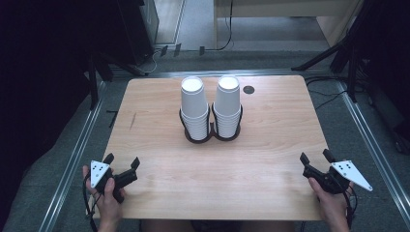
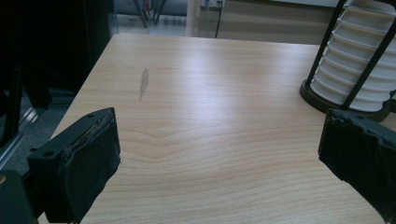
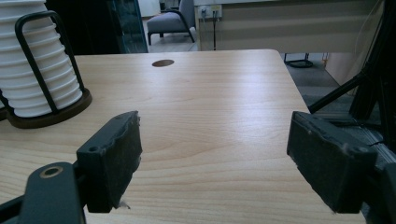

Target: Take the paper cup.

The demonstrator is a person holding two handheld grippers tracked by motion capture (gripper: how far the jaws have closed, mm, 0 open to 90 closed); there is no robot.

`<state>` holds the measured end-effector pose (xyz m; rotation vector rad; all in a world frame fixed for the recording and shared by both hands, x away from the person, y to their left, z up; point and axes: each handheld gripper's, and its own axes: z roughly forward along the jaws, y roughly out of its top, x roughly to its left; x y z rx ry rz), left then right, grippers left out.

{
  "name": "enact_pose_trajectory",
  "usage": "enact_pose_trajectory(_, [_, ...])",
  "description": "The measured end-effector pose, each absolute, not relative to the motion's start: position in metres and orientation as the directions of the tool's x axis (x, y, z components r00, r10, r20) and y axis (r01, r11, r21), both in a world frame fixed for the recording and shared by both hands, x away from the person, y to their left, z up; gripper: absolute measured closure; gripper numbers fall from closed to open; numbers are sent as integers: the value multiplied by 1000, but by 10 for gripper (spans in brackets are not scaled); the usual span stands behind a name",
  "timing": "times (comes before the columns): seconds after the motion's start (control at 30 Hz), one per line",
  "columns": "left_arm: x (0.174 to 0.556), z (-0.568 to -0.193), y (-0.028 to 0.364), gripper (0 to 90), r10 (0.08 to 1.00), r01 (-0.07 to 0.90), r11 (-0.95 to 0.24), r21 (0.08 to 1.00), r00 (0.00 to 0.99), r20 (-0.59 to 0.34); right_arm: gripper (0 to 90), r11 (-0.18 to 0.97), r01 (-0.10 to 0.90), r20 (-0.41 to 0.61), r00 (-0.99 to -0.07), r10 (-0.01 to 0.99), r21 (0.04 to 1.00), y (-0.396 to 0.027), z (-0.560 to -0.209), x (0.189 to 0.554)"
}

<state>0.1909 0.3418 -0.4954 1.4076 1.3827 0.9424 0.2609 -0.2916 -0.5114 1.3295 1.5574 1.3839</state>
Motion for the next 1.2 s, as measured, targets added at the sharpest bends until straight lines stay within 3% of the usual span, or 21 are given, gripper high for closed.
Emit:
enact_pose_trajectory(0.53, [191, -495, 343, 0, 992, 316, 80, 946, 69, -107, 183, -78, 270, 153, -270, 951, 960, -274, -486, 267])
enact_pose_trajectory(0.8, [193, -495, 344, 0, 993, 339, 87, 937, 48, -109, 175, -21, 230, 115, -401, 909, 973, -228, -453, 269])
enact_pose_trajectory(1.2, [196, -495, 345, 0, 991, 361, 100, 927, 47, -125, 166, -8, 206, 108, -478, 872, 979, -181, -420, 290])
